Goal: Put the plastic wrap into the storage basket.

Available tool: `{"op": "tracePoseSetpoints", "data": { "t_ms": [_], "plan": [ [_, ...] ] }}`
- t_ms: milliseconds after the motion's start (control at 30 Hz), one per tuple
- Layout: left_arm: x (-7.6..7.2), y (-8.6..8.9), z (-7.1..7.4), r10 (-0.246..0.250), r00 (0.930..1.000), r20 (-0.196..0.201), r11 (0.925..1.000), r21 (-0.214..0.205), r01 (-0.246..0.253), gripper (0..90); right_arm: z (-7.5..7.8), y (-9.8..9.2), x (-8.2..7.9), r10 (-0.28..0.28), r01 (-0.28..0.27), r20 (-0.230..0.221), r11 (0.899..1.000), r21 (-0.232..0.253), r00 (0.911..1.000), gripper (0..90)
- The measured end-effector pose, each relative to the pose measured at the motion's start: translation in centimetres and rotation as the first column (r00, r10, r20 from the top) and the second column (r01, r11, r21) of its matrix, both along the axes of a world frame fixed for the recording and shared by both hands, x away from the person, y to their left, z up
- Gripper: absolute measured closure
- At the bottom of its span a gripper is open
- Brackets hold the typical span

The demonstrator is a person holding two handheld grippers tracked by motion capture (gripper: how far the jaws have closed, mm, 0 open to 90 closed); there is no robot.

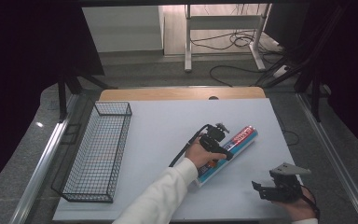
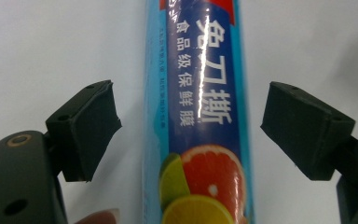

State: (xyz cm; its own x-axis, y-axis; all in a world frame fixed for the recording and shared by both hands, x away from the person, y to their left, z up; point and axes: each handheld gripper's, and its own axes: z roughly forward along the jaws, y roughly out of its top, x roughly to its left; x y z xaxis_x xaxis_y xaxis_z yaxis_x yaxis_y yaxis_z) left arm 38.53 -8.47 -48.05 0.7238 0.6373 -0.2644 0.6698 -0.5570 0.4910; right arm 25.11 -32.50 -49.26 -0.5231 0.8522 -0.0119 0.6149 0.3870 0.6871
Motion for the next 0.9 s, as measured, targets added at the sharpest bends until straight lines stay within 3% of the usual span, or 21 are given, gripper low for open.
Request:
{"op": "tracePoseSetpoints", "data": {
  "t_ms": [333, 500, 633, 900],
  "plan": [
    [0.4, -1.4, -1.1, -0.007, 0.9980, -0.063, 0.9972, 0.074, 0.012, 21.8, -0.1, -0.1, 0.1, 0.000, 0.000, -0.002, 1.000, -0.011, 1.0000, 19.3],
    [0.5, -2.3, -1.2, -0.015, 0.9977, -0.066, 0.9921, 0.123, 0.023, 23.5, -0.1, -0.1, 0.1, -0.006, 0.006, -0.005, 1.000, -0.013, 1.0000, 19.2],
    [0.4, -2.7, -1.1, -0.029, 0.9983, -0.050, 0.9871, 0.156, 0.037, 29.9, -0.2, -0.2, 0.2, -0.010, 0.010, -0.006, 1.000, -0.018, 0.9999, 19.2],
    [0.5, -2.7, -1.0, -0.037, 0.9972, -0.065, 0.9869, 0.155, 0.047, 31.5, -0.2, -0.3, 0.2, -0.018, 0.017, -0.011, 1.000, -0.019, 0.9998, 19.2]
  ]
}}
